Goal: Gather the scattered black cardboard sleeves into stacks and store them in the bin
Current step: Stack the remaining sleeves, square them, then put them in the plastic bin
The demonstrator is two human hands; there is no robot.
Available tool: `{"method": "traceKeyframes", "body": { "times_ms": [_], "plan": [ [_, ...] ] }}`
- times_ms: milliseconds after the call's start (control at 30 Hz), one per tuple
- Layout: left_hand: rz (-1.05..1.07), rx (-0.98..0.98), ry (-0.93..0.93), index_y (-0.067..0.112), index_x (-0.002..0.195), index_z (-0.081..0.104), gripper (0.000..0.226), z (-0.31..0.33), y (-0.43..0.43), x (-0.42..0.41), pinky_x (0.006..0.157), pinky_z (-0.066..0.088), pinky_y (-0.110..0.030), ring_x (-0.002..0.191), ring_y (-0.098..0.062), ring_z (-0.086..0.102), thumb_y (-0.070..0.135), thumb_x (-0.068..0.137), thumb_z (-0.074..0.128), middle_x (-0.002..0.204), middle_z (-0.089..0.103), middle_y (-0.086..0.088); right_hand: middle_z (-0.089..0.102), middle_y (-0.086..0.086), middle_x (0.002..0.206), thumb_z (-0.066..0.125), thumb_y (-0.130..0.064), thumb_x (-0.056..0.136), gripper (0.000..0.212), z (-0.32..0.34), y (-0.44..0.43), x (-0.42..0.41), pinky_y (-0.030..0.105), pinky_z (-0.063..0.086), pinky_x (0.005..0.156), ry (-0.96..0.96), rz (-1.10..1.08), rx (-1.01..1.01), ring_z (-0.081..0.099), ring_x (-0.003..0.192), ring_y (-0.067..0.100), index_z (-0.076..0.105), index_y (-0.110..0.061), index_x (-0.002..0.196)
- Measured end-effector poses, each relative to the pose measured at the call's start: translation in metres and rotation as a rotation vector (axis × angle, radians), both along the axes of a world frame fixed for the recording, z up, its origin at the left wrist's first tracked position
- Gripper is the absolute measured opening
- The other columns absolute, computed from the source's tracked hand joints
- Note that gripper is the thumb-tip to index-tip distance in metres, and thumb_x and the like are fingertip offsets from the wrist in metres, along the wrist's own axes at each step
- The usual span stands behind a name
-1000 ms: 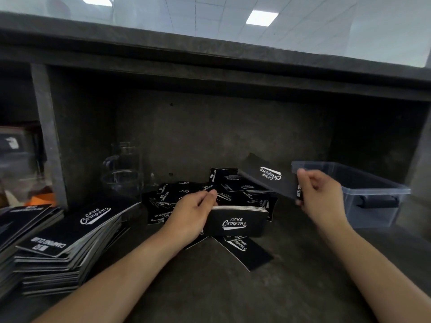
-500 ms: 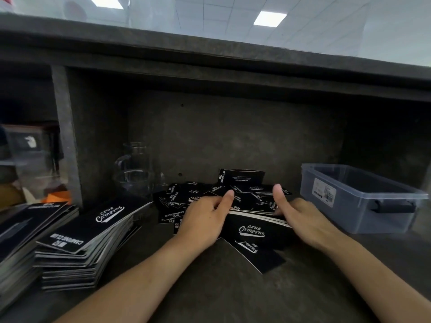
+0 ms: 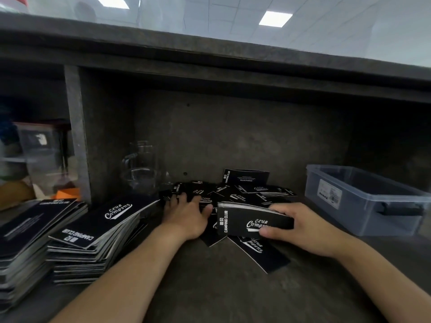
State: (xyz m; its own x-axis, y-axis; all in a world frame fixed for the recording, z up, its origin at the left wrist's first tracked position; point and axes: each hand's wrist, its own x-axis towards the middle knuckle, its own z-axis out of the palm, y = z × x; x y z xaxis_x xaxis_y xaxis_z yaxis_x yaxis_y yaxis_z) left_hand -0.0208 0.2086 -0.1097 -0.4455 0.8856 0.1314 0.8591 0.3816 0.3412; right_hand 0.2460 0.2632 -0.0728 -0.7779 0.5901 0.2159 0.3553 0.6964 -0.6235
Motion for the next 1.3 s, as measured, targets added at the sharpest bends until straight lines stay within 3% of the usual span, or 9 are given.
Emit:
{"method": "traceKeyframes", "body": {
  "times_ms": [133,367,533,700,900,1000,1133,1233,1300],
  "plan": [
    [0.014,0.150,-0.018,0.025,0.116,0.063,0.045,0.012,-0.005,0.001,0.107,0.037,-0.042,0.128,-0.033,0.047,0.062,0.100,0.042,0.132,0.053,-0.010,0.077,-0.007,0.105,0.077,-0.032,0.089,0.019,0.000,0.003,0.002,0.029,0.058,0.088,0.053,0.001,-0.039,0.074,0.098,0.009,0.075,-0.021,0.104],
    [-0.020,0.071,-0.211,0.030,0.149,0.040,0.072,0.022,-0.008,0.003,0.117,0.026,-0.040,0.143,-0.029,0.034,0.049,0.087,0.071,0.151,0.045,-0.004,0.078,-0.006,0.107,0.080,-0.029,0.086,0.024,-0.001,0.004,0.001,0.023,0.056,0.088,0.040,0.027,-0.116,0.073,0.101,0.009,0.075,-0.018,0.106],
    [-0.141,0.075,-0.407,0.038,0.110,0.070,0.038,0.021,-0.009,0.002,0.107,0.043,-0.028,0.122,-0.017,0.056,0.034,0.074,0.084,0.126,0.064,0.003,0.074,-0.012,0.119,0.083,-0.030,0.083,0.033,-0.005,0.006,0.000,0.024,0.055,0.096,0.061,0.017,-0.103,0.071,0.108,0.006,0.074,-0.022,0.114],
    [-0.253,0.423,-0.628,0.019,0.097,0.079,0.016,0.029,-0.017,0.015,0.081,0.048,-0.015,0.094,-0.008,0.066,0.010,0.096,0.067,0.096,0.074,0.008,0.057,-0.026,0.140,0.087,-0.035,0.077,0.035,-0.008,0.012,-0.002,0.025,0.048,0.106,0.081,-0.053,-0.049,0.060,0.120,-0.008,0.075,-0.026,0.109],
    [-0.360,0.501,-1.035,0.017,0.105,0.075,0.042,0.046,-0.034,0.030,0.079,0.057,-0.027,0.087,-0.017,0.072,0.032,0.111,0.036,0.097,0.077,-0.004,0.077,-0.008,0.108,0.086,-0.025,0.077,0.043,-0.003,0.007,-0.001,0.025,0.057,0.082,0.299,-0.097,-0.177,0.074,0.098,0.008,0.066,-0.030,0.115],
    [-0.271,0.497,-0.768,0.021,0.100,0.068,0.047,0.042,-0.027,0.023,0.090,0.052,-0.036,0.094,-0.020,0.071,0.049,0.107,0.031,0.094,0.074,-0.001,0.078,-0.008,0.100,0.082,-0.021,0.081,0.027,0.001,0.016,0.005,0.027,0.056,0.081,0.508,-0.251,-0.063,0.074,0.092,0.009,0.076,-0.029,0.107],
    [-0.292,0.026,-0.262,0.032,0.117,0.061,0.053,0.029,-0.030,0.014,0.093,0.048,-0.027,0.107,-0.010,0.059,0.067,0.078,0.072,0.107,0.060,0.012,0.077,-0.010,0.091,0.080,-0.018,0.085,0.021,-0.003,0.031,0.012,0.012,0.053,0.073,0.486,-0.365,0.025,0.071,0.085,-0.001,0.075,-0.028,0.103],
    [-0.285,-0.090,-0.249,0.032,0.128,0.057,0.067,0.027,-0.030,0.014,0.105,0.046,-0.031,0.117,-0.012,0.055,0.054,0.071,0.086,0.117,0.058,0.010,0.074,-0.011,0.095,0.079,-0.028,0.086,0.016,-0.013,0.038,0.013,0.026,0.055,0.084,0.126,-0.407,0.094,0.068,0.090,0.001,0.074,-0.028,0.102],
    [-0.234,0.008,-0.370,0.026,0.123,0.063,0.054,0.026,-0.025,0.011,0.095,0.051,-0.029,0.107,-0.014,0.063,0.043,0.077,0.085,0.115,0.065,0.004,0.076,-0.006,0.092,0.080,-0.027,0.086,0.015,-0.013,0.040,0.013,0.027,0.054,0.079,0.230,-0.443,0.042,0.070,0.089,0.009,0.076,-0.025,0.100]
  ]
}}
